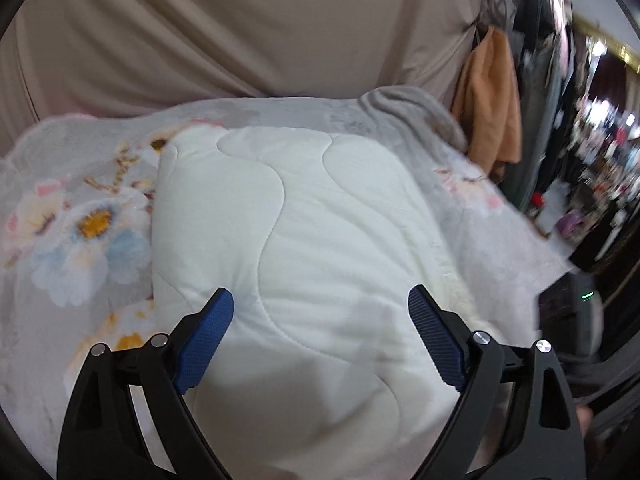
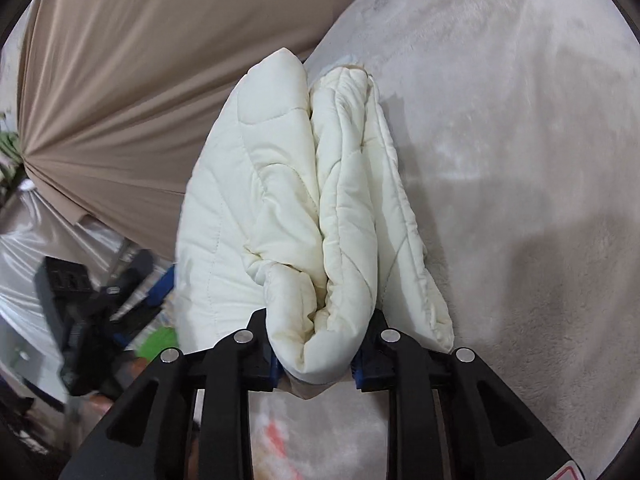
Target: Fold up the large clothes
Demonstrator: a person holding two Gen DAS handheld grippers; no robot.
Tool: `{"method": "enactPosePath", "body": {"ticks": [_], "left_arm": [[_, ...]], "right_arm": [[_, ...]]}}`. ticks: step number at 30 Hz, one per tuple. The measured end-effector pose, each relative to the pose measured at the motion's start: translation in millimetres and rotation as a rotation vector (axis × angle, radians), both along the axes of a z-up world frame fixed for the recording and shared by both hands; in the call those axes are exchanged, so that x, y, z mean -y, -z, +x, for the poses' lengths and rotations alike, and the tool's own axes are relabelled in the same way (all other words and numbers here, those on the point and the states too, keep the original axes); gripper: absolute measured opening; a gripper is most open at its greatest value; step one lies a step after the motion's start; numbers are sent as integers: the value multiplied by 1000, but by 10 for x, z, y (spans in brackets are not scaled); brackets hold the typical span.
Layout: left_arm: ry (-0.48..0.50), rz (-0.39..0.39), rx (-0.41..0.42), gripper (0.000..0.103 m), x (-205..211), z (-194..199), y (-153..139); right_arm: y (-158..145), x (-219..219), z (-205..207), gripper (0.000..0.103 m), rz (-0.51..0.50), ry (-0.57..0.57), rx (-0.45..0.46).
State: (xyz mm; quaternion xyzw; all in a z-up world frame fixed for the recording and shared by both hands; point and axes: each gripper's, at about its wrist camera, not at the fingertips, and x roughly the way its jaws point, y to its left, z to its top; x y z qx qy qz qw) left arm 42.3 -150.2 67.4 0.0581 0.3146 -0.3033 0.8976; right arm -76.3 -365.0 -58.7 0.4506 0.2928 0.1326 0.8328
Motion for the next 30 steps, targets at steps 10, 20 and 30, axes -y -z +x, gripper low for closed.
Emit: {"method": "enactPosePath", "body": {"ticks": [10, 20, 30], "left_arm": [[-37, 61, 17, 91, 86, 71, 171], [-45, 64, 11, 91, 99, 55, 183], [-32, 59, 12, 91, 141, 67, 234]], "right_arm": [[-762, 454, 57, 44, -125, 29, 99], [-692, 523, 1200, 15, -205, -56, -74], [-260, 570, 1531, 7, -301, -33, -177]]}}
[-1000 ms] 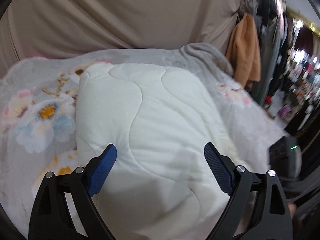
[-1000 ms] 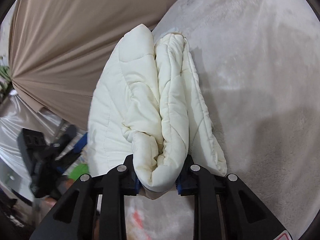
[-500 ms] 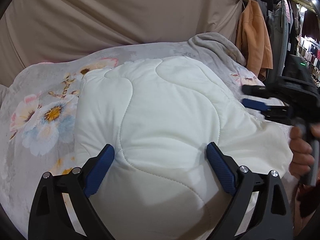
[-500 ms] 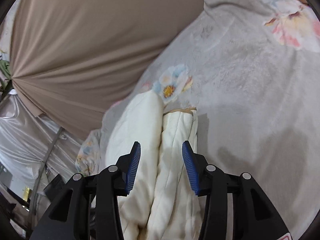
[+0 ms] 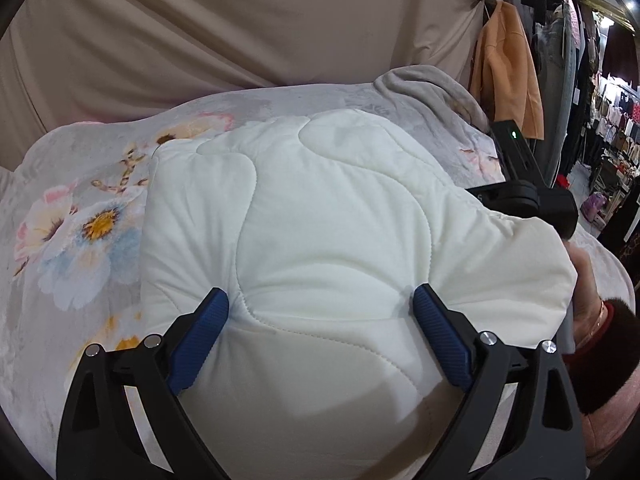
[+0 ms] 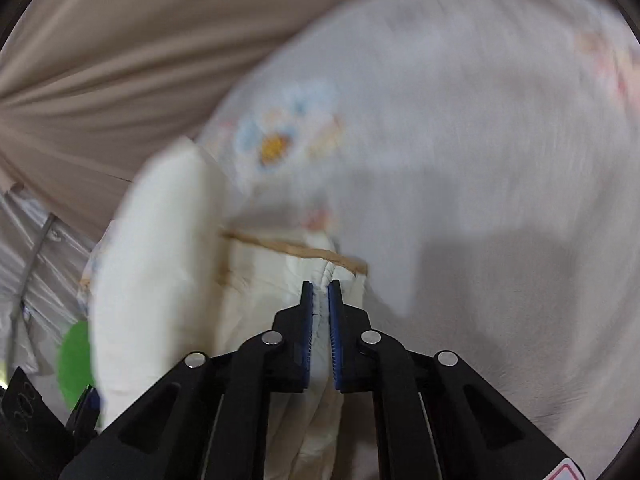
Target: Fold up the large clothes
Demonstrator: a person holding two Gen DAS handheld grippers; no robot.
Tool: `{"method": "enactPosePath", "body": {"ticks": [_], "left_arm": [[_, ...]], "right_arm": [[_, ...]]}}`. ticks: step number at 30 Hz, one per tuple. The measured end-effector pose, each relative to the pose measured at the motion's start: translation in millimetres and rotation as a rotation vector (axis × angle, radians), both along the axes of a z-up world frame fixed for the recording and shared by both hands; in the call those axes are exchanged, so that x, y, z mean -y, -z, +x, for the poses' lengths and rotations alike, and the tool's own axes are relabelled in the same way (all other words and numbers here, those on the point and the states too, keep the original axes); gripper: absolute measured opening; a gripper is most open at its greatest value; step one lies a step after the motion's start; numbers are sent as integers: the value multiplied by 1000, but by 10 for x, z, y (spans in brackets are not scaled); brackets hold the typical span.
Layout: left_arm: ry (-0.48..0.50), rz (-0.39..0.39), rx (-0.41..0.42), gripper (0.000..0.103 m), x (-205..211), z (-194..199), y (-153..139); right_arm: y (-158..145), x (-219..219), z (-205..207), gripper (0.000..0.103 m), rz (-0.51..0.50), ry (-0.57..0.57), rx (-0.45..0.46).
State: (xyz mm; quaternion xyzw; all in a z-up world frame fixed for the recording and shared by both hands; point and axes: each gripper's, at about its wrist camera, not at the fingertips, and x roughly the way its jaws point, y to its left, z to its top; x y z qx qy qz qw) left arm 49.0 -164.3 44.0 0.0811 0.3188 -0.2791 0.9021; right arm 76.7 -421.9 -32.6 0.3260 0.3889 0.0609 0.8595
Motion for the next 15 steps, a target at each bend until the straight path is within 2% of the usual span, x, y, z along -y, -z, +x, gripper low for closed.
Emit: {"method": "enactPosePath", "body": {"ticks": [2, 4, 7, 8, 9, 11, 13, 15], "left_arm": [[2, 5, -4, 92, 4, 5, 22], [2, 2, -10, 92, -6, 16, 27], [2, -1, -14, 92, -13, 29, 25], [0, 2, -13, 92, -7, 27, 26], [-3, 6, -12, 92, -1, 23, 26], [-5, 9, -12, 92, -2, 28, 18], [-10, 13, -12, 93, -7, 31, 10], [-16, 16, -12, 93, -3, 22, 1]], "right_arm": [[-106, -12, -102, 8, -46, 23, 17], [-401, -57, -329, 17, -123, 55, 88], [-709, -133, -742, 24, -94, 56, 215], [-751, -175, -875, 32, -66, 38, 243], [-768, -228, -952, 40, -40, 22, 255], [-704, -352, -1075, 49, 32, -28, 254], [-613, -466, -1133, 50, 96, -69, 241], [-508, -558, -1156, 50, 77, -80, 216]]}}
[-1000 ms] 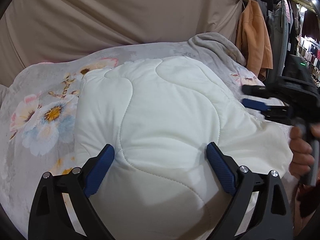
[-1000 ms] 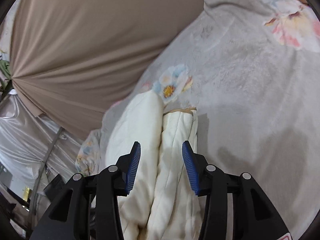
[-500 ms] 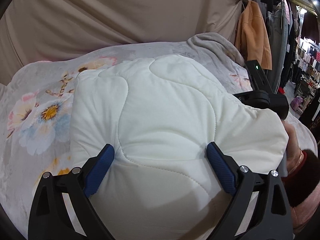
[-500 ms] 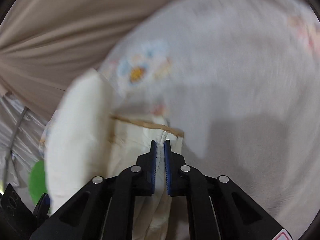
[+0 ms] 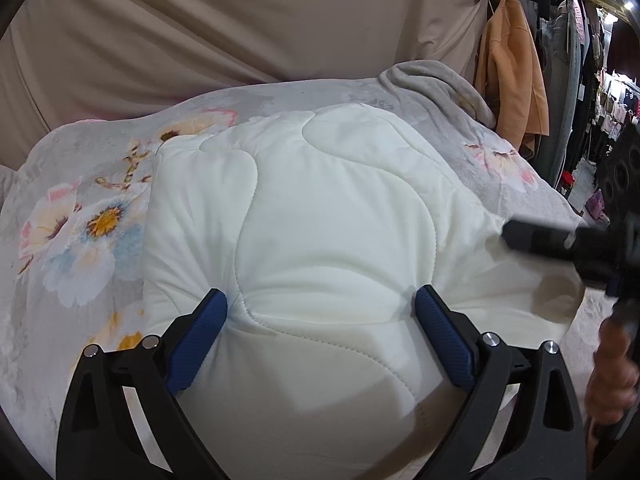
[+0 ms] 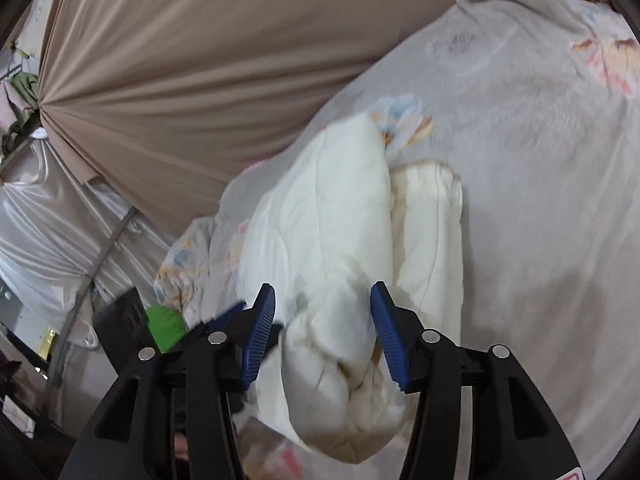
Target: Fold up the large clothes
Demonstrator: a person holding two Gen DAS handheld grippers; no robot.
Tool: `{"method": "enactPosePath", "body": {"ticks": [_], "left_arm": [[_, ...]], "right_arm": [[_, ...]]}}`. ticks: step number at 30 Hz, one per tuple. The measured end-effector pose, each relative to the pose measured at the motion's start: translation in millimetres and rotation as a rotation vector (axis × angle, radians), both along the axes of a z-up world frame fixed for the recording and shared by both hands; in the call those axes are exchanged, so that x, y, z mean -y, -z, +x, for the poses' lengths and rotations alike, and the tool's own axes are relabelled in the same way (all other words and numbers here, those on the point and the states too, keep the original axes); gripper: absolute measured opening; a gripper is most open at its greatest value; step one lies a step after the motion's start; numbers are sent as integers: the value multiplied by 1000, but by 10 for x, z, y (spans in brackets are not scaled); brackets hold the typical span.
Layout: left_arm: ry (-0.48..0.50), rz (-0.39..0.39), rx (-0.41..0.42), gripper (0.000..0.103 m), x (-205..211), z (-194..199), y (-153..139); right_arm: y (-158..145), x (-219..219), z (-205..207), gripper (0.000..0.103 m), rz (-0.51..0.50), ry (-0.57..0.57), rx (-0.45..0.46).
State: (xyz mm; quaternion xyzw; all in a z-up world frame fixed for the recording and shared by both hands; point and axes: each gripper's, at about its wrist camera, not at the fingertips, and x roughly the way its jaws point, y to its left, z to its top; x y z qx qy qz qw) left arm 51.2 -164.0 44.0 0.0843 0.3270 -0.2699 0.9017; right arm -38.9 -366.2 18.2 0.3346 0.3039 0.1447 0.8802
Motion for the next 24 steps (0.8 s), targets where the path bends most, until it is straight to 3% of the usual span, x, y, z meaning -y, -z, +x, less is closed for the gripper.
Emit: {"method": "enactPosePath", "body": {"ticks": [1, 2, 3, 6, 9, 12, 16, 20, 24], "left_arm": [[-2, 2, 0, 93, -1, -4, -5], [-4, 2, -2, 93, -5, -14, -14], [-4, 0, -7, 94, -12, -25, -29], [11, -31, -24, 94, -57, -64, -85], [25, -46, -43, 94, -88, -98, -108], [27, -1, -17, 94, -28, -147, -47], [8, 89, 59, 96, 101, -269, 34], [-1, 96, 74, 96, 116, -308, 31], [-14, 56, 47, 96, 41, -263, 3]], "right_arm": [[22, -54, 4, 47, -46, 21, -14], [45, -89, -8, 31, -89, 37, -25], [49, -95, -27, 25, -85, 34, -24], [-57, -106, -217, 17, -54, 40, 46], [-104, -164, -403, 16, -98, 70, 91], [163, -135, -303, 16, -131, 105, 12], [532, 44, -174, 17, 36, 99, -53], [437, 112, -232, 21, 75, 95, -73], [-90, 8, -484, 26, -78, 185, 33]]}}
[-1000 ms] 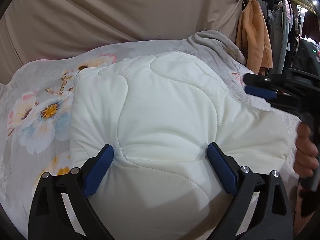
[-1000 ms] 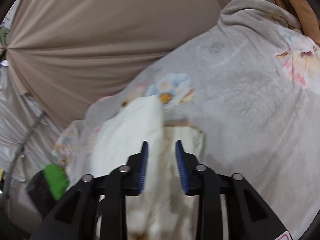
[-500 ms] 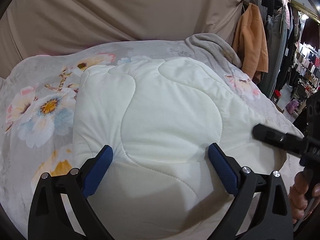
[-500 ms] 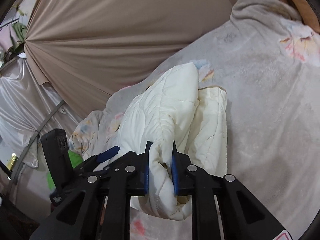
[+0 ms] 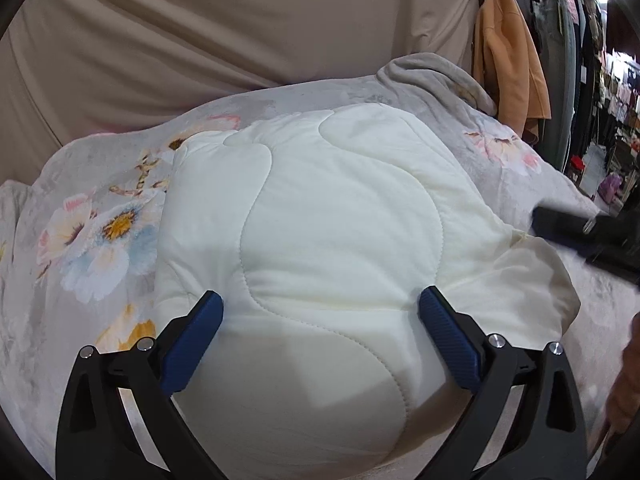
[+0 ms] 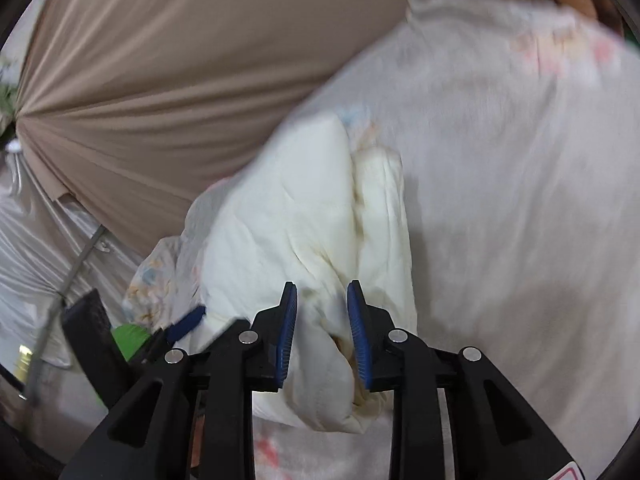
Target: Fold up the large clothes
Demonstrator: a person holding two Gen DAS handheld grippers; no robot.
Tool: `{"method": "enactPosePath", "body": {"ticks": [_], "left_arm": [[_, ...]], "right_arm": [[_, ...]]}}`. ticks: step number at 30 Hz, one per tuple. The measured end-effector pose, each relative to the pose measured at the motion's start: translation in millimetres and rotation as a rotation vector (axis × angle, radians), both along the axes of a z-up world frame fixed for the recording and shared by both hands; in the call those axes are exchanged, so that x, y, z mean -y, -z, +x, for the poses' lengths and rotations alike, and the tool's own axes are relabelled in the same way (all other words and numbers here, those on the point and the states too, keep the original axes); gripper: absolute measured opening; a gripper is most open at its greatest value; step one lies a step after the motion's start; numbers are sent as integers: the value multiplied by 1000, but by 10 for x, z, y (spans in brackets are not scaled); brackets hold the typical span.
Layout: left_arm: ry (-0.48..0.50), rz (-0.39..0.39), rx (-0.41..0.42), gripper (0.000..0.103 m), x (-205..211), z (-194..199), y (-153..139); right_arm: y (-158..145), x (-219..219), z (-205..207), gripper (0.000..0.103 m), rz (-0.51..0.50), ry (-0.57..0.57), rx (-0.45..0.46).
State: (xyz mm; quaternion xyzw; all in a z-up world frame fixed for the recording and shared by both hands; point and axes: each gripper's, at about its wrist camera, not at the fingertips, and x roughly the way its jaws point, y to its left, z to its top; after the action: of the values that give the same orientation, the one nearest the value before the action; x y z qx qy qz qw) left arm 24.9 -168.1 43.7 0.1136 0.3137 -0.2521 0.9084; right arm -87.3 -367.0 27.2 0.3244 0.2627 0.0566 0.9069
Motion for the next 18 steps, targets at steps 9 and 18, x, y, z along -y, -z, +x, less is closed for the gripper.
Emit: {"method": "enactPosePath", "body": {"ticks": [9, 18], "left_arm": [[-9, -7, -6, 96, 7, -11, 3], [19, -5, 25, 97, 55, -66, 26]], "right_arm": [[-662, -530, 483, 28, -269, -18, 71], [-8, -310, 1222, 19, -299, 55, -114]]}}
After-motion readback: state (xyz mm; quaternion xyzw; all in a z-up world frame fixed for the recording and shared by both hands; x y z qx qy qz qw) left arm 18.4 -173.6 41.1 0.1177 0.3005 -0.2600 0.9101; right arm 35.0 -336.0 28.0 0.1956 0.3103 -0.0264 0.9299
